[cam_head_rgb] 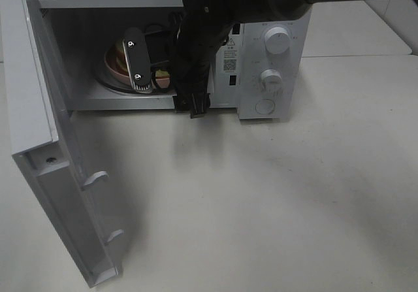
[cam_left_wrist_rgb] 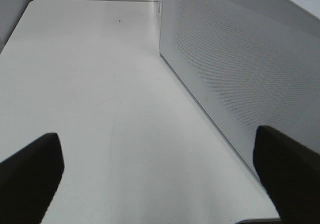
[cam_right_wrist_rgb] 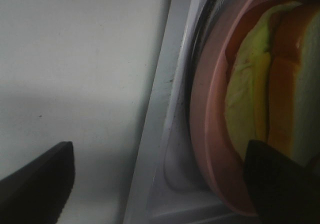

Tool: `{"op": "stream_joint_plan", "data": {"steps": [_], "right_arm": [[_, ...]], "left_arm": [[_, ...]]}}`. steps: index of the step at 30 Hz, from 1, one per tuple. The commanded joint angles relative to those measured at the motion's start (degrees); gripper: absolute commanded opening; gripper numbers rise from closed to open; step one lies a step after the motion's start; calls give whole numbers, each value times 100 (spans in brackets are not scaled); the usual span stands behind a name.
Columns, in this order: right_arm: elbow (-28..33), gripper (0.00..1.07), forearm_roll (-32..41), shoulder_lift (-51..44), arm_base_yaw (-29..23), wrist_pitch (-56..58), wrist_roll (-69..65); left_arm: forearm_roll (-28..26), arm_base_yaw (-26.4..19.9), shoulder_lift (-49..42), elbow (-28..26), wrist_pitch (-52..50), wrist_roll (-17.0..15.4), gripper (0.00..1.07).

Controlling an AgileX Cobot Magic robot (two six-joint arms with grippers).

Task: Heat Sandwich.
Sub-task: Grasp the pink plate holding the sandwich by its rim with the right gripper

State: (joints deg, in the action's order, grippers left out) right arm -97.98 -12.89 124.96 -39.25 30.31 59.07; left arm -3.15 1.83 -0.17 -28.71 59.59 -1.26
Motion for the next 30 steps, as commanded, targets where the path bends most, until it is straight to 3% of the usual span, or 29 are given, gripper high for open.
{"op": "stream_joint_plan", "data": {"steps": [1,17,23,28,30], "right_arm": [[-321,86,-17,229,-17,103,-132],[-1524,82,57,1175,-17,292,-286],[-1639,81,160,1329,-11,350,-269],[-1639,70,160,1358,-6,361,-275],[-1639,53,160,1358,-6,361,-304]], "left_arm": [[-40,-6,-120,23,-46,-29,98],[-40,-6,-120,23,-46,-29,98],[-34,-6,-120,23,-46,-29,98],[11,-6,-120,23,-46,-29,98],[11,-6,-120,23,-46,-29,98]]}}
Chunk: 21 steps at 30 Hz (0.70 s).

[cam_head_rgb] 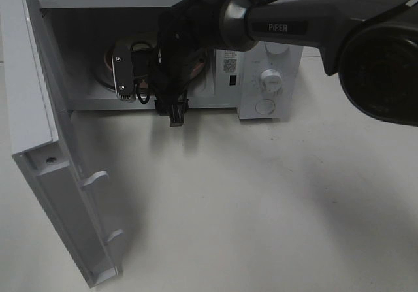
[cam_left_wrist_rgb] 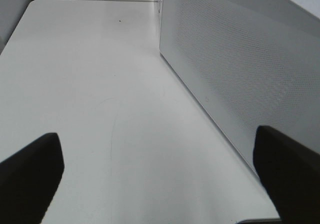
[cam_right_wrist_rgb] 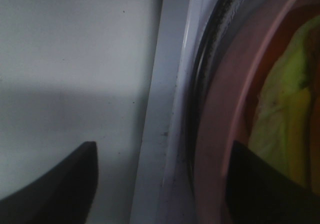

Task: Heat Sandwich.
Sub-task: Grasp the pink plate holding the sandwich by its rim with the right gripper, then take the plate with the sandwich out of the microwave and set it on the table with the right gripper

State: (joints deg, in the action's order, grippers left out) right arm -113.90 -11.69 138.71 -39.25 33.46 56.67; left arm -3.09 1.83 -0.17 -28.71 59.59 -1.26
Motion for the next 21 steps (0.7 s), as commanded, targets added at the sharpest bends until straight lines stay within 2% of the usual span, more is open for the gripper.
{"op": "stream_joint_plan", "data": {"steps": [1,2,3,5,21], "right_arm": [[-52,46,40,-17,-6,46,-103],[-52,46,40,-17,-6,46,-103],[-52,25,34,-17,-6,46,-241],[-52,2,29,-17,-6,63,-378],[-34,0,23,-201,-6,350,-252]], "left_arm": [[6,-6,-120,23,-46,-29,98],[6,-6,-120,23,-46,-29,98],[6,-6,-120,23,-46,-29,98],[6,-6,-120,23,-46,-29,98],[6,-6,-120,23,-46,-29,98]]}}
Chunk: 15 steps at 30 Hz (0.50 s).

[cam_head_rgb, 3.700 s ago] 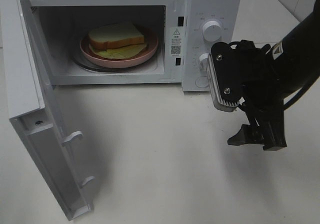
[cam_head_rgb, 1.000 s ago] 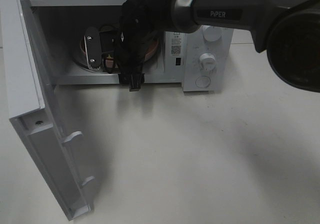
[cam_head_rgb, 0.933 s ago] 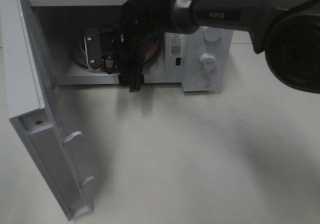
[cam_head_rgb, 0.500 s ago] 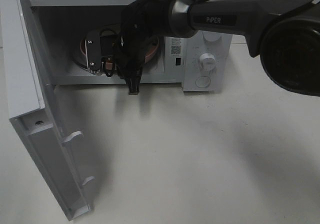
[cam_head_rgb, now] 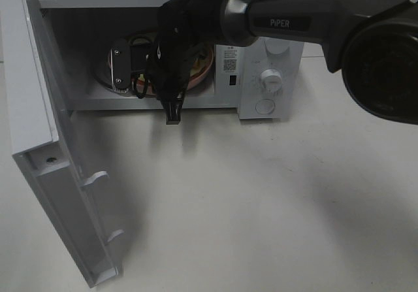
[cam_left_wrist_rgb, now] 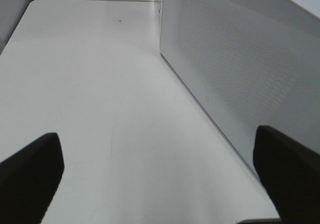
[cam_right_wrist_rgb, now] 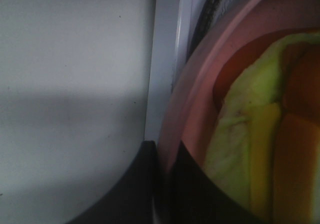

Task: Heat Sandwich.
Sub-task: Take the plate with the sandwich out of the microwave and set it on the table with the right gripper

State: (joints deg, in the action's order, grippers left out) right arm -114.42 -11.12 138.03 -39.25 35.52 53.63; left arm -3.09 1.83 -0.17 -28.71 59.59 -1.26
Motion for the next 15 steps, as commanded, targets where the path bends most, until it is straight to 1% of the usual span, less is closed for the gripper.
{"op": "stream_joint_plan", "data": {"steps": [1,9,13,14,15], "right_arm": [[17,0,-34,-132,-6,149,63],[69,0,-23,-229,-17,126,92],[367,0,-23,-401,-17,52,401],[596,0,-17,-521,-17,-40,504],[688,0,-17,-579,-17,-92,533]], "left_arm": [[6,-6,-120,23,-46,-29,98],[6,-6,-120,23,-46,-29,98],[6,-6,-120,23,-46,-29,98],[6,-6,-120,23,-46,-29,98],[6,-6,-120,23,-46,-29,98]]}}
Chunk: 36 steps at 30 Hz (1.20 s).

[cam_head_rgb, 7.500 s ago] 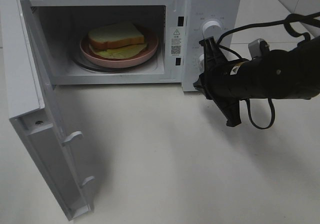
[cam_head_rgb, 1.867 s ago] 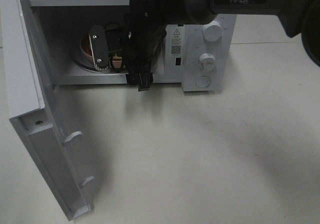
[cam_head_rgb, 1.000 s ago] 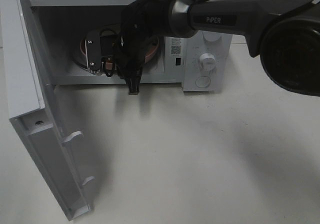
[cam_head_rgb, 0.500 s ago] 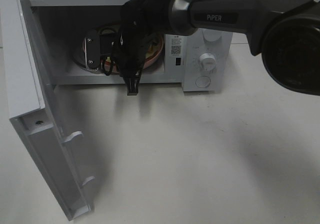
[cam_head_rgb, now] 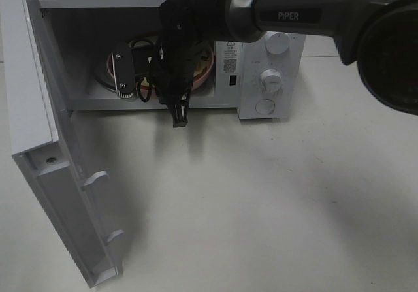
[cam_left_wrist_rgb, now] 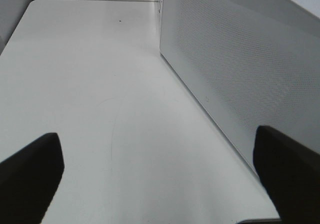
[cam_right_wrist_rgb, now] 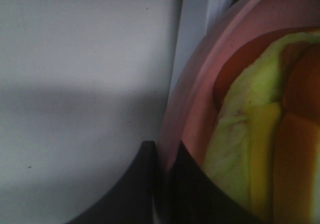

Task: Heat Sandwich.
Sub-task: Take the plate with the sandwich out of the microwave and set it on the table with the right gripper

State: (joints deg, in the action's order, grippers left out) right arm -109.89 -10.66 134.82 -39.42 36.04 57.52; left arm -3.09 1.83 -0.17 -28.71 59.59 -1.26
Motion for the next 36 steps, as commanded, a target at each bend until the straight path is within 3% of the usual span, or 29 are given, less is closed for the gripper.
{"op": "stream_joint_plan", "data": {"steps": [1,18,30,36], "right_arm": [[235,0,-63,-258,0,-143,143],[2011,0,17,-1455,-6,-1060,539],[2899,0,97,-2091,-6,-1335,819],[3461,0,435,-2429,-74,-1438,1123]], "left_arm": [[6,-6,-120,23,-46,-29,98],[6,-6,-120,23,-46,-29,98],[6,-6,-120,23,-46,-29,98],[6,-6,-120,23,-46,-29,98]]}}
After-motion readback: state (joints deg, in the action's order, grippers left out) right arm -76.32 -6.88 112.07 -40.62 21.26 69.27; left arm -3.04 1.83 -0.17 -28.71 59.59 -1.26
